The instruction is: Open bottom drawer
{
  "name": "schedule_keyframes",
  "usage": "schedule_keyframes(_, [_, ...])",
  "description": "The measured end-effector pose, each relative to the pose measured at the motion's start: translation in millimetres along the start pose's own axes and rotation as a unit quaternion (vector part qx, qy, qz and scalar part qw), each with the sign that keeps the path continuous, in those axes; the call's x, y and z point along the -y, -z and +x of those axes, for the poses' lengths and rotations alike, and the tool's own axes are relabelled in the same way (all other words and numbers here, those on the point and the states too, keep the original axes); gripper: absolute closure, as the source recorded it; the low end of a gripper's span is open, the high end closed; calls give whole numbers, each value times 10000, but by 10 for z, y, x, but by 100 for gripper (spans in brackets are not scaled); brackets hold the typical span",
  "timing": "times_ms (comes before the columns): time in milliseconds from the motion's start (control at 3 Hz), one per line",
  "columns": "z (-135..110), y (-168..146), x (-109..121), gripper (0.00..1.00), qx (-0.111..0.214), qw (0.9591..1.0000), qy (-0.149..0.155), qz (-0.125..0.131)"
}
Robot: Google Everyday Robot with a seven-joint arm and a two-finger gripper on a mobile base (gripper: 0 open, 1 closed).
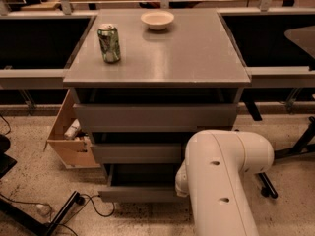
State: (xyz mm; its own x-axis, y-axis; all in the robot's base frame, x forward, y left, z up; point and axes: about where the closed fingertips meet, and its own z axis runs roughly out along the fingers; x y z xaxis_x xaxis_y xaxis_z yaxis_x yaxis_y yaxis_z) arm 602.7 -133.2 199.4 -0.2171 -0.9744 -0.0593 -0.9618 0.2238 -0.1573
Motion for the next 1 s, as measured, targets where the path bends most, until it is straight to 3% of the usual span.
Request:
schedule_keyframes(333, [43,77,-95,100,-8,9998,-193,-103])
schedule_keyframes(667, [192,112,-356,100,-69,9989,-317,-332])
schedule_keyframes(1000, [184,123,-357,100,-69,9989,-317,-334])
